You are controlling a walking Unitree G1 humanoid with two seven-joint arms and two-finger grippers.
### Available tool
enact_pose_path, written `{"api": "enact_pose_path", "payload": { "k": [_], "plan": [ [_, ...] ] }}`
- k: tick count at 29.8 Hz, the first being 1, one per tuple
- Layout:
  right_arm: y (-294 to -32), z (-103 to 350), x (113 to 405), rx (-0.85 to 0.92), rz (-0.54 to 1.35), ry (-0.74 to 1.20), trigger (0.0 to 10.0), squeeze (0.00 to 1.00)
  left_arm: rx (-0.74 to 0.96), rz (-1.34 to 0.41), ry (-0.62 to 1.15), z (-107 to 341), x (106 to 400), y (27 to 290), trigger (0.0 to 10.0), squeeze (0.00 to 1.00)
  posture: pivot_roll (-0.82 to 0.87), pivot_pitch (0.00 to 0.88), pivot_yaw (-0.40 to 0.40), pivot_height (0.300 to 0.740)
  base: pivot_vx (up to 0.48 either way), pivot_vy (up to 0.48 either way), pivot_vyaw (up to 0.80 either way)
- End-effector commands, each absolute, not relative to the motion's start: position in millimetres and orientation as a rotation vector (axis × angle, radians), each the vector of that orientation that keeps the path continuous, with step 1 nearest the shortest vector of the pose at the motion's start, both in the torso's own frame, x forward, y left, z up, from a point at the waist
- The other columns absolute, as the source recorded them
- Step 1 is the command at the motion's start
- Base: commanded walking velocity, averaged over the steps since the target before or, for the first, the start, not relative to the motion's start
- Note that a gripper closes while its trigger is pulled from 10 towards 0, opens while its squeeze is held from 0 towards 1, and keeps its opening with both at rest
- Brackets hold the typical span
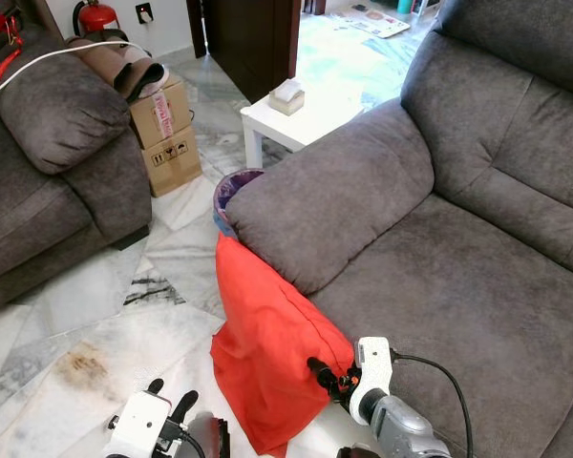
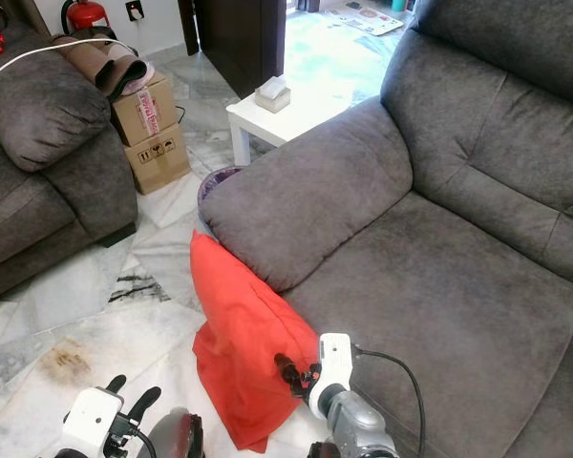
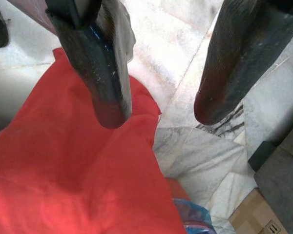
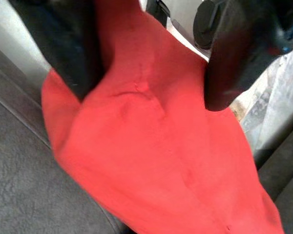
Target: Move the pillow to the sofa from floor
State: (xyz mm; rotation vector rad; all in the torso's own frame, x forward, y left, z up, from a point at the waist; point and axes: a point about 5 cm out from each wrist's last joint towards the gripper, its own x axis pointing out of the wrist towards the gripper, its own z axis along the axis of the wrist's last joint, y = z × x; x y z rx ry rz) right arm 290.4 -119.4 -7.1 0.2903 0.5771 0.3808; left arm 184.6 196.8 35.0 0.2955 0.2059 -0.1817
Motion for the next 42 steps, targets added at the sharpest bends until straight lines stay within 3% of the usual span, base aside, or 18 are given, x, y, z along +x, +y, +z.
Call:
{"api": "enact_pose_path", "payload": {
  "k": [1,26,42],
  "plan": [
    [-123.0,-10.4,287.0,0.315,0.361,0.583,0.0,0.0,0.297,-0.186,0.232,31.5,180.9,198.4,10.0,0.0,0.27,0.245,-0.04,0.646,0.0,0.0,0.0],
    [-119.5,-5.6,289.7,0.292,0.403,0.536,0.0,0.0,0.282,-0.177,0.218,30.7,189.7,192.9,10.0,0.0,0.26,0.222,-0.06,0.646,0.0,0.0,0.0],
    [-133.9,-1.9,294.4,0.337,0.301,0.491,0.0,0.0,0.256,-0.155,0.209,27.4,202.6,190.9,10.0,0.0,0.22,0.181,-0.061,0.646,0.0,0.0,0.0]
  ]
}}
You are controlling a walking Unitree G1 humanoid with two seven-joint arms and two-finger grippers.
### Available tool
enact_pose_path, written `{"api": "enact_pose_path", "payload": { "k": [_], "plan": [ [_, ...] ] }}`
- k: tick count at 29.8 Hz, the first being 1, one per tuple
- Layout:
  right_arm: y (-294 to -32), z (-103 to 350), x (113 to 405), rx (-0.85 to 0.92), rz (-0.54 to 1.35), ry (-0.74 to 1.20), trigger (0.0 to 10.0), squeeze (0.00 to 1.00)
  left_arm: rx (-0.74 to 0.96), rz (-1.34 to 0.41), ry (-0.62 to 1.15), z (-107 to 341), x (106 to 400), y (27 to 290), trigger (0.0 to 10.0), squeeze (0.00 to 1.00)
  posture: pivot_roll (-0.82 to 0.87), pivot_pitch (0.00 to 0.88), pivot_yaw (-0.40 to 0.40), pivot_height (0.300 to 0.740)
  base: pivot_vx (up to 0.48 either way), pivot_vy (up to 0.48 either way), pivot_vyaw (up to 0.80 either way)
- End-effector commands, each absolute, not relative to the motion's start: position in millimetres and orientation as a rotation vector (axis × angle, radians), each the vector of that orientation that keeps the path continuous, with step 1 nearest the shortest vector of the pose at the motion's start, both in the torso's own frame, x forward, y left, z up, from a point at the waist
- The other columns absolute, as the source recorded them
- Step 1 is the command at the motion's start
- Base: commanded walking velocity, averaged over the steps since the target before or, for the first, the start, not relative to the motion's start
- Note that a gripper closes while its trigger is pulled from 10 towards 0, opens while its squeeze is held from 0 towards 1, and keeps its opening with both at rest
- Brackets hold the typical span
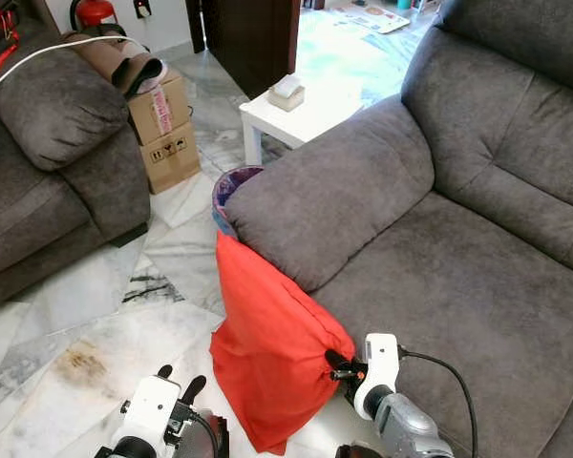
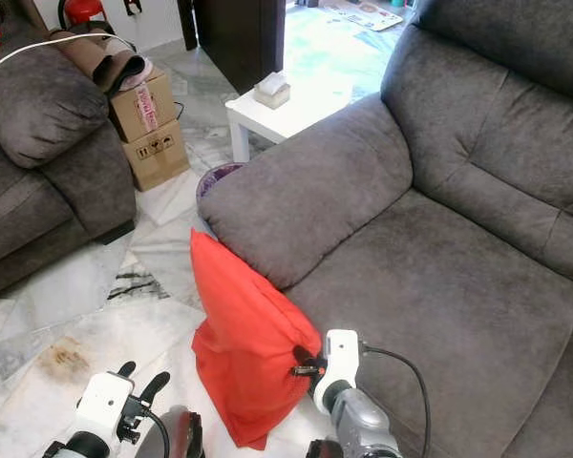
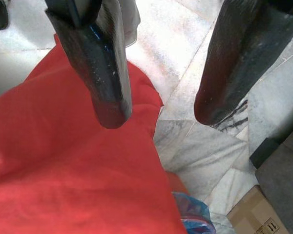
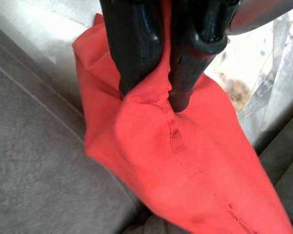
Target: Move the pillow to the sofa from floor
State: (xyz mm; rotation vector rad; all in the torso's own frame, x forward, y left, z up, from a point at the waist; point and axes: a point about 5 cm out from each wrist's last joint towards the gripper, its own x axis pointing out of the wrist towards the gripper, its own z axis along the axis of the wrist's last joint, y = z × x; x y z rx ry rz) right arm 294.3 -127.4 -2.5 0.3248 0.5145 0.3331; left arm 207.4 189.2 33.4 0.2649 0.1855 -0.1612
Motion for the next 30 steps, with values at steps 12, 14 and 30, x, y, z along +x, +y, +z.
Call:
{"api": "enact_pose_path", "payload": {
  "k": [12,14,30],
  "plan": [
    [-149.2,-6.2,285.0,0.345,0.269,0.434,0.0,0.0,0.247,-0.183,0.193,26.9,223.3,187.0,10.0,0.0,0.14,0.122,-0.016,0.646,0.0,0.0,0.0],
    [-155.6,-6.5,282.8,0.339,0.246,0.413,0.0,0.0,0.251,-0.203,0.193,26.4,227.7,185.1,10.0,0.0,0.13,0.115,-0.008,0.646,0.0,0.0,0.0],
    [-179.8,13.5,286.8,0.26,0.229,0.259,0.0,0.0,0.255,-0.226,0.181,24.4,232.7,184.6,10.0,0.0,0.1,0.084,0.003,0.646,0.0,0.0,0.0]
  ]
}}
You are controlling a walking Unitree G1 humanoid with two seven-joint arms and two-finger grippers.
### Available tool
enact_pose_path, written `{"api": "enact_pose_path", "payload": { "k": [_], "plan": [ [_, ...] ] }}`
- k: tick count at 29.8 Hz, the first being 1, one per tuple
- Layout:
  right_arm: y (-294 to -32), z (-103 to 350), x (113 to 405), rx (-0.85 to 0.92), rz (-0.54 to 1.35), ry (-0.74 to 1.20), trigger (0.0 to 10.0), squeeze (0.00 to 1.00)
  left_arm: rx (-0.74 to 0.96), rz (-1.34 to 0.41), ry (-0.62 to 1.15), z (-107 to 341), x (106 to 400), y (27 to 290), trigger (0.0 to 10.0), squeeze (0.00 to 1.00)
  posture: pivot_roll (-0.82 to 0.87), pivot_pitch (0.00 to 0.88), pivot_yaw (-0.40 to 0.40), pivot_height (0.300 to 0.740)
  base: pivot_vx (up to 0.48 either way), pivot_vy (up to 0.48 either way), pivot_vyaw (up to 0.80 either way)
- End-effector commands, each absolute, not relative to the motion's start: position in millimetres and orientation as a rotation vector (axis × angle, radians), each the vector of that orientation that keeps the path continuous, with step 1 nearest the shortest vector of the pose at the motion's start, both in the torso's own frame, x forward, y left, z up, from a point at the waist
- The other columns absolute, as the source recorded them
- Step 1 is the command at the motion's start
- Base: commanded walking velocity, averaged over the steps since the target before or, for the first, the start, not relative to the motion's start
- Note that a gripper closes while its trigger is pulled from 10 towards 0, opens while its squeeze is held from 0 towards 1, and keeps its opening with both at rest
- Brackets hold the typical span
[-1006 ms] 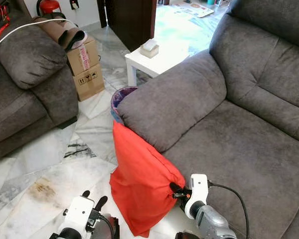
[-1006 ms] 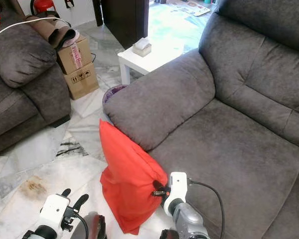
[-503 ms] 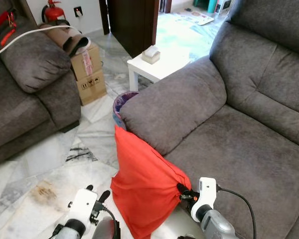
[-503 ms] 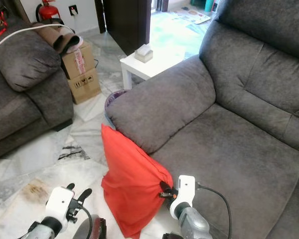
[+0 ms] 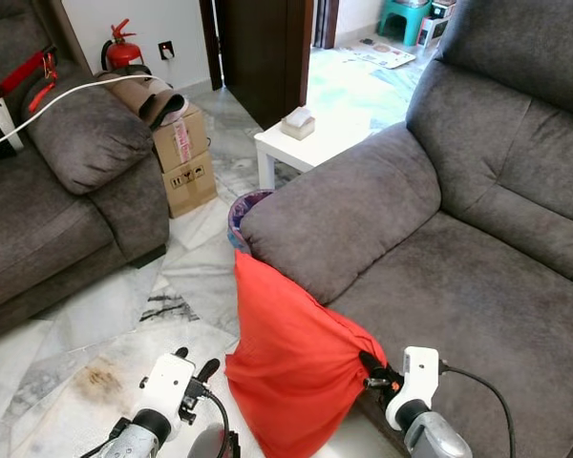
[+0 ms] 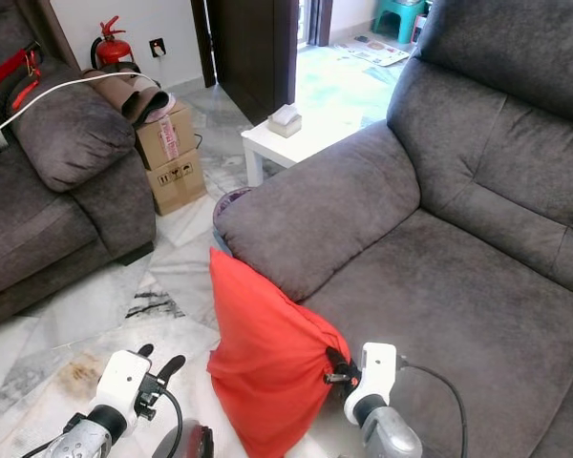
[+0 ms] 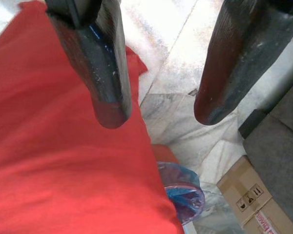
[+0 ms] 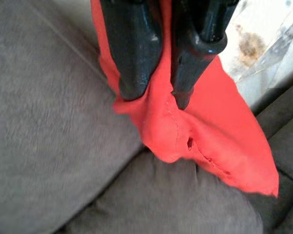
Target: Move the pillow to the sofa from floor
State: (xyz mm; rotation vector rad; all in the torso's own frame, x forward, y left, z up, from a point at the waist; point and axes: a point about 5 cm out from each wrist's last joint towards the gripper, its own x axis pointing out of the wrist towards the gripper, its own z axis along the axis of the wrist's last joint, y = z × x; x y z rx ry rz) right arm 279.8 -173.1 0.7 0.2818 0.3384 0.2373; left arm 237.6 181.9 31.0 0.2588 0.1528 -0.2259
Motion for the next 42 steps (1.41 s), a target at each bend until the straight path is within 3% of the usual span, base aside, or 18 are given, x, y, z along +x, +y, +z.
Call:
{"api": "enact_pose_path", "payload": {
  "k": [1,2,3,4,5,20,35,36,37,39,42],
  "plan": [
    [-180.3,11.1,285.3,0.236,0.226,0.278,0.0,0.0,0.255,-0.23,0.183,23.5,232.2,183.8,10.0,0.0,0.1,0.081,0.003,0.646,0.0,0.0,0.0],
    [-180.7,9.3,284.1,0.218,0.223,0.291,0.0,0.0,0.254,-0.233,0.184,22.9,231.9,183.2,10.0,0.0,0.1,0.081,0.003,0.646,0.0,0.0,0.0],
    [-181.6,7.9,282.9,0.212,0.212,0.296,3.1,0.0,0.253,-0.235,0.185,22.5,231.6,182.3,10.0,0.0,0.1,0.078,0.002,0.646,0.0,0.0,0.0],
    [-181.6,7.9,282.9,0.212,0.212,0.296,3.1,0.0,0.253,-0.235,0.185,22.5,231.6,182.3,10.0,0.0,0.1,0.078,0.002,0.646,0.0,0.0,0.0],
    [-182.3,4.7,280.3,0.234,0.188,0.307,10.0,0.0,0.249,-0.241,0.183,22.3,231.8,180.2,10.0,0.0,0.11,0.074,0.003,0.646,0.0,0.0,0.0],
    [-172.9,1.6,277.3,0.262,0.212,0.326,10.0,0.0,0.255,-0.265,0.177,24.1,234.8,183.4,10.0,0.0,0.12,0.091,0.014,0.74,0.0,0.0,0.0],
    [-175.6,1.5,275.9,0.22,0.252,0.339,10.0,0.0,0.262,-0.312,0.192,22.6,233.2,182.4,10.0,0.0,0.13,0.091,0.015,0.74,0.0,0.0,0.0],
    [-168.4,-0.6,272.5,0.141,0.389,0.377,10.0,0.0,0.275,-0.353,0.226,19.1,229.2,185.3,10.0,0.0,0.13,0.091,0.015,0.74,0.0,0.0,0.0],
    [-168.4,-0.6,272.5,0.141,0.389,0.377,10.0,0.0,0.275,-0.353,0.226,19.1,229.2,185.3,10.0,0.0,0.13,0.091,0.015,0.74,0.0,0.0,0.0],
    [-160.5,0.7,263.6,0.006,0.648,0.391,10.0,0.0,0.343,-0.509,0.318,8.6,216.4,191.3,10.0,0.0,0.13,0.09,0.014,0.74,0.0,0.0,0.0],
    [-167.8,4.7,265.2,-0.066,0.684,0.386,10.0,0.0,0.342,-0.548,0.383,3.0,209.7,200.6,10.0,0.0,0.13,0.089,0.013,0.74,0.0,0.0,0.0]
  ]
}}
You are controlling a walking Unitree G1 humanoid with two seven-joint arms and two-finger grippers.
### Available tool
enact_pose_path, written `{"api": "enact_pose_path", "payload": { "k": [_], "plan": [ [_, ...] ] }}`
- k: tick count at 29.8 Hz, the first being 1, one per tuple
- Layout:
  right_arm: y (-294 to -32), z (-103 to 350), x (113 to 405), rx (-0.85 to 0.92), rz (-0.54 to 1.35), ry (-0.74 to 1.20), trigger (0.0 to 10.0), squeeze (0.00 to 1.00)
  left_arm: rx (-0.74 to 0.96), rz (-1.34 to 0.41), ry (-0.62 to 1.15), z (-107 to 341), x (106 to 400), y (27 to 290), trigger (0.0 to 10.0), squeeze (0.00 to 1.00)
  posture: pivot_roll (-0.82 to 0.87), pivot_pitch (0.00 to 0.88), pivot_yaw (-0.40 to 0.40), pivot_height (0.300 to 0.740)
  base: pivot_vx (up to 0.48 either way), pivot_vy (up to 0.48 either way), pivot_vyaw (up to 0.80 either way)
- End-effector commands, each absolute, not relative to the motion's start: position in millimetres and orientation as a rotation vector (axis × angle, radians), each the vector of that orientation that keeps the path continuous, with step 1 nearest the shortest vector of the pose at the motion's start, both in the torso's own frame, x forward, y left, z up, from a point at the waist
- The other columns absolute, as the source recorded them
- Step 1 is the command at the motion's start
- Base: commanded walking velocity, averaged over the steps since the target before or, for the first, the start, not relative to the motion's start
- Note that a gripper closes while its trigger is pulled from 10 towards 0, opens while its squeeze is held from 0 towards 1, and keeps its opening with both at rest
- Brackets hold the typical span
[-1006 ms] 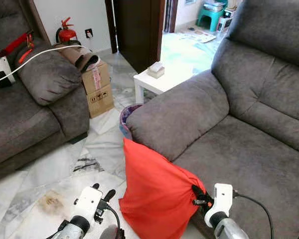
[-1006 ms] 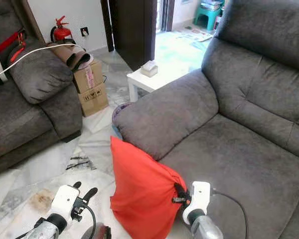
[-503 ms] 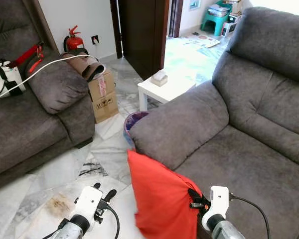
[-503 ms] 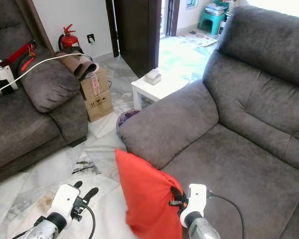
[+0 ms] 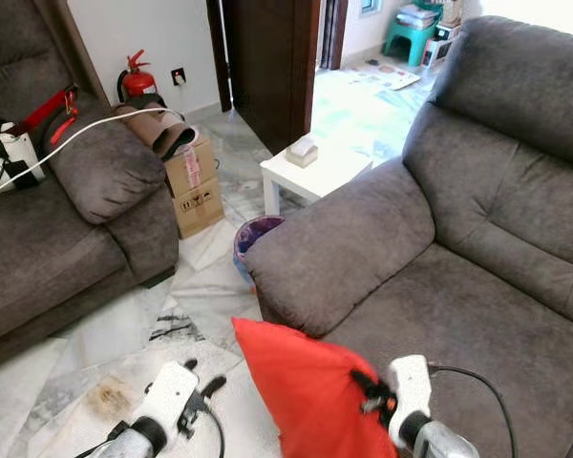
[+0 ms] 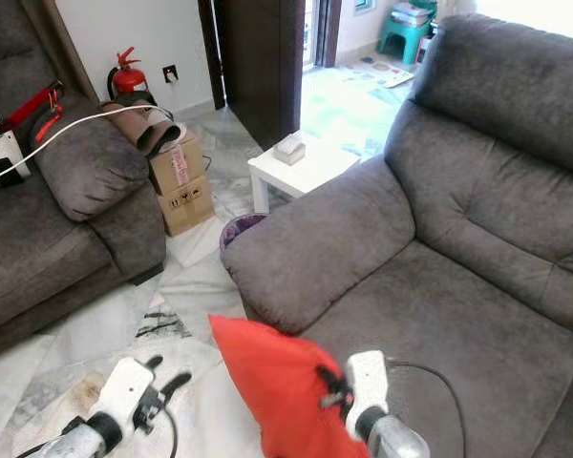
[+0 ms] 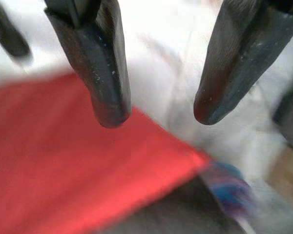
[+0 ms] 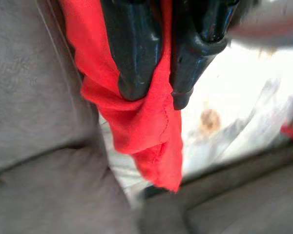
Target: Move the pillow to the sofa from floor
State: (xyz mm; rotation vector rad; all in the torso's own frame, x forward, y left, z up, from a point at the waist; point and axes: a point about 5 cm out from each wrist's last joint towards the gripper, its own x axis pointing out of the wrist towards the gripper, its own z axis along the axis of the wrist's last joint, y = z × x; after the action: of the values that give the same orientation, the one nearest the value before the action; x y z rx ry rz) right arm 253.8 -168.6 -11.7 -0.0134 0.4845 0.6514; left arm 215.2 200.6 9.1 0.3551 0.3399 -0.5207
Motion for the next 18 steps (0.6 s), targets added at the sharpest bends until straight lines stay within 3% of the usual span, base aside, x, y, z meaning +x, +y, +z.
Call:
{"api": "enact_pose_path", "payload": {
  "k": [1,6,11,18],
  "plan": [
    [-168.7,5.6,265.1,-0.07,0.708,0.393,10.0,0.0,0.348,-0.559,0.397,1.8,208.3,203.0,10.0,0.0,0.13,0.086,0.012,0.74,0.0,0.0,0.0],
    [-164.1,4.3,247.3,-0.251,1.05,0.472,10.0,0.0,0.491,-0.718,0.474,-7.3,195.0,209.3,10.0,0.0,0.12,0.085,0.012,0.74,0.0,0.0,0.0],
    [-155.9,7.2,239.7,-0.262,1.197,0.499,10.0,0.0,0.574,-0.826,0.499,-8.2,189.5,213.1,10.0,0.0,0.12,0.084,0.012,0.74,0.0,0.0,0.0],
    [-153.5,6.2,234.4,-0.28,1.256,0.52,10.0,0.0,0.686,-0.915,0.521,-9.2,185.0,219.1,10.0,0.0,0.13,0.084,0.011,0.74,0.0,0.0,0.0]
  ]
}}
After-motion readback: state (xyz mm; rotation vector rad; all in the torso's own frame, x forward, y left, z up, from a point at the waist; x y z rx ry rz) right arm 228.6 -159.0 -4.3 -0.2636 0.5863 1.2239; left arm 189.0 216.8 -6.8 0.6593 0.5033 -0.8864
